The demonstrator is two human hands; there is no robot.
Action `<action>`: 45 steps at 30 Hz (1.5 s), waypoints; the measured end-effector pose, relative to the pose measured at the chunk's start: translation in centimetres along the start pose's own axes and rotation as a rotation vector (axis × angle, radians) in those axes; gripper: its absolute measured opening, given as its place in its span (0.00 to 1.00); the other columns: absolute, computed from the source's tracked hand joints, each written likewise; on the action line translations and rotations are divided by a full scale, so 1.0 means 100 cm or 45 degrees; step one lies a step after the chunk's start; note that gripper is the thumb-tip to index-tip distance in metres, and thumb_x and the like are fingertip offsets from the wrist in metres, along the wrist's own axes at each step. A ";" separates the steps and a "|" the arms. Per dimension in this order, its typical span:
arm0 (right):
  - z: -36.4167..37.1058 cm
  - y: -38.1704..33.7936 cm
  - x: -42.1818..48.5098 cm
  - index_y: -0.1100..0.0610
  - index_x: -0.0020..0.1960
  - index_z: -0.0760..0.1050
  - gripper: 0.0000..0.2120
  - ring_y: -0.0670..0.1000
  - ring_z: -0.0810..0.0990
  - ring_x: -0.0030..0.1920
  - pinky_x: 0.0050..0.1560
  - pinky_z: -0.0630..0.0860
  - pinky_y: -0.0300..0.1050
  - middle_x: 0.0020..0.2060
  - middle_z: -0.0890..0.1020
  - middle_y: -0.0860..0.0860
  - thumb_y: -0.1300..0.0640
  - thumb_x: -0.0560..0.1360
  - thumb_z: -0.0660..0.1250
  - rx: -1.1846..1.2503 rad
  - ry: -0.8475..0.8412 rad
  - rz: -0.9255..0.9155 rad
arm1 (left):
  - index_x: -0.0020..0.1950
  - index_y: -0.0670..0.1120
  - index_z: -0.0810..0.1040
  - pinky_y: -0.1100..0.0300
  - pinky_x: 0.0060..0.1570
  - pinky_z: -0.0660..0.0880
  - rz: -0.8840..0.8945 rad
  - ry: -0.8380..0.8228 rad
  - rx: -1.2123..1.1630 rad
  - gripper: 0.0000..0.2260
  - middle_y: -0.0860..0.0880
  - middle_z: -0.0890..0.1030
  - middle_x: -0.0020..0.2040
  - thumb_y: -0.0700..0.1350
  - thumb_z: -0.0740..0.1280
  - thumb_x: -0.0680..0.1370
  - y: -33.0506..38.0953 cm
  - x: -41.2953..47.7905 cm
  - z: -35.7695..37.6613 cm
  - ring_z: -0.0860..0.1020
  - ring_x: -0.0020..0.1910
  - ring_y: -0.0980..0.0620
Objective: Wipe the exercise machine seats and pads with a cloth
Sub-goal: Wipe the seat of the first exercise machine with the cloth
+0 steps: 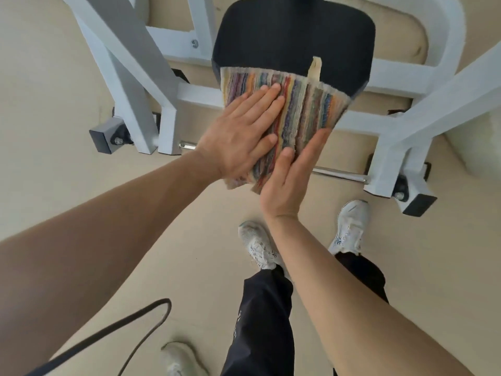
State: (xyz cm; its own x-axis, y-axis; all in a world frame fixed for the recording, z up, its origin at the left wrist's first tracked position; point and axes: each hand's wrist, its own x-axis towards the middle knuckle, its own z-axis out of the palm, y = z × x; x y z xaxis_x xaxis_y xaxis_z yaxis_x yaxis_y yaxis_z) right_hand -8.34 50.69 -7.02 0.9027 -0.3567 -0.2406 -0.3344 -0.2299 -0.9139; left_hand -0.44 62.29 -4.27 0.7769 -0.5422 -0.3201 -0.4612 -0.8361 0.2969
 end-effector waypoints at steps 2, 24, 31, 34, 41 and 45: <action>0.002 -0.006 0.009 0.68 0.80 0.44 0.31 0.55 0.49 0.82 0.80 0.51 0.55 0.81 0.48 0.62 0.53 0.84 0.50 0.088 0.025 0.136 | 0.83 0.45 0.47 0.52 0.79 0.44 -0.018 -0.041 0.055 0.29 0.46 0.49 0.83 0.58 0.43 0.84 0.001 0.016 -0.003 0.47 0.81 0.49; -0.011 0.003 0.045 0.49 0.83 0.48 0.30 0.42 0.61 0.78 0.78 0.60 0.53 0.80 0.59 0.45 0.44 0.83 0.50 0.632 -0.066 0.371 | 0.82 0.51 0.40 0.53 0.79 0.39 0.035 -0.260 0.107 0.27 0.53 0.41 0.82 0.59 0.41 0.85 0.022 0.043 -0.011 0.39 0.80 0.54; -0.024 0.005 0.149 0.52 0.80 0.55 0.31 0.50 0.71 0.72 0.73 0.68 0.55 0.74 0.70 0.52 0.41 0.80 0.50 0.291 0.137 0.452 | 0.82 0.52 0.42 0.52 0.79 0.42 -0.018 -0.188 0.061 0.27 0.53 0.43 0.83 0.57 0.42 0.85 0.025 0.128 -0.006 0.41 0.81 0.53; -0.041 0.007 0.186 0.52 0.75 0.66 0.22 0.50 0.75 0.66 0.65 0.71 0.47 0.67 0.76 0.50 0.47 0.84 0.52 0.126 0.049 0.450 | 0.83 0.51 0.44 0.52 0.79 0.43 -0.044 -0.161 0.044 0.27 0.53 0.44 0.83 0.57 0.43 0.85 0.022 0.162 -0.007 0.43 0.81 0.53; -0.049 -0.002 0.272 0.58 0.71 0.72 0.26 0.57 0.76 0.65 0.61 0.69 0.44 0.66 0.79 0.56 0.45 0.86 0.46 -0.238 -0.327 0.499 | 0.82 0.50 0.53 0.52 0.79 0.46 -0.124 -0.065 0.059 0.26 0.50 0.56 0.81 0.56 0.45 0.85 0.005 0.228 -0.009 0.53 0.80 0.50; -0.037 -0.006 0.315 0.59 0.63 0.79 0.26 0.55 0.79 0.57 0.57 0.72 0.44 0.59 0.82 0.57 0.45 0.86 0.48 -0.217 -0.424 0.579 | 0.68 0.50 0.70 0.47 0.71 0.60 -0.202 -0.059 0.131 0.21 0.47 0.75 0.66 0.57 0.47 0.84 -0.008 0.268 -0.014 0.71 0.67 0.45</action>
State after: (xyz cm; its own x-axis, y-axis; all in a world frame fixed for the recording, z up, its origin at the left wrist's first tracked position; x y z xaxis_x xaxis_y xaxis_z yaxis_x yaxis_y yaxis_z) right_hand 19.31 36.18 -12.89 0.6855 -0.1562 -0.7112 -0.7220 -0.2725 -0.6360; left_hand 21.30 48.55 -11.84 0.8237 -0.4044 -0.3974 -0.3778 -0.9141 0.1470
